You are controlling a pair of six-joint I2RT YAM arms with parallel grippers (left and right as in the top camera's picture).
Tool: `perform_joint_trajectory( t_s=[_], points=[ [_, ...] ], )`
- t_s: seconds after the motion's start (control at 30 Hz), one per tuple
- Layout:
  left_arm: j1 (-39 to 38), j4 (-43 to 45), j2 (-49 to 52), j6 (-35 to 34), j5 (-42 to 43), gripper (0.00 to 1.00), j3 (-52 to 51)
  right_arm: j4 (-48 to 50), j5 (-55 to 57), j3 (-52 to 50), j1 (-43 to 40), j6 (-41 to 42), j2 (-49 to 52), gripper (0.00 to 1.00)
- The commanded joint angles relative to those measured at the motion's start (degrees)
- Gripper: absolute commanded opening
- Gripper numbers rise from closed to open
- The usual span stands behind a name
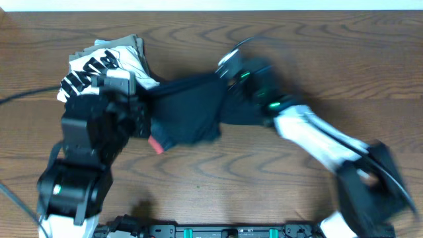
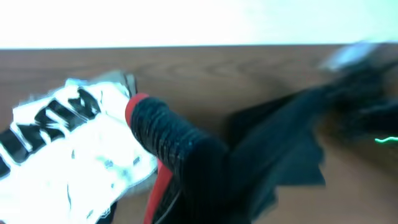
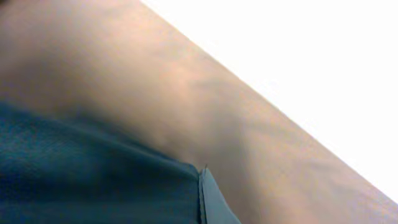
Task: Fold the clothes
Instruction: 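Pull the leggings rightward with the right gripper to stretch them out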
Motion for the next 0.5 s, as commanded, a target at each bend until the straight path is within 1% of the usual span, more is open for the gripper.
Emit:
perform_joint_trajectory(
  t_s=[0.0,0.1,0.17,0.23,0.27,0.4,0.43,0.47],
  points=[
    [0.07,5.42,5.25,1.97,-4.66,0.06,0.44,-3.19,14.43,1.68,-9.62,4.35,-14.29,0.02],
    [0.07,9.94,10.05,1.99,-2.21,0.06,0.44,-11.32,14.43,1.75,-16.44,9.18,-25.38,0.02],
    [0.07,11.26,12.59,1.97,0.20,0.06,0.68,-18.88,14.08,1.75,-20.65,15.15,-32.13,0.03],
    [0.07,11.08,13.79,1.95,0.66,0.06,0.81,-27.34,10.91,1.75,-24.24,20.70,-37.81,0.05],
    [0.07,10.88,14.03,1.95,0.66,0.06,0.81,-31.50,8.46,1.73,-25.64,22.12,-40.06,0.08],
    [0.07,9.25,13.92,1.95,2.51,0.06,0.81,-47.10,-2.49,1.70,-27.69,24.30,-45.33,0.30],
    [0.07,8.52,13.81,1.95,3.43,0.06,0.81,-50.31,-5.05,1.70,-27.69,24.30,-45.88,0.33],
    [0.07,7.63,13.77,1.95,4.37,0.06,0.81,-53.31,-7.21,1.66,-27.69,24.30,-46.12,0.33]
  ],
)
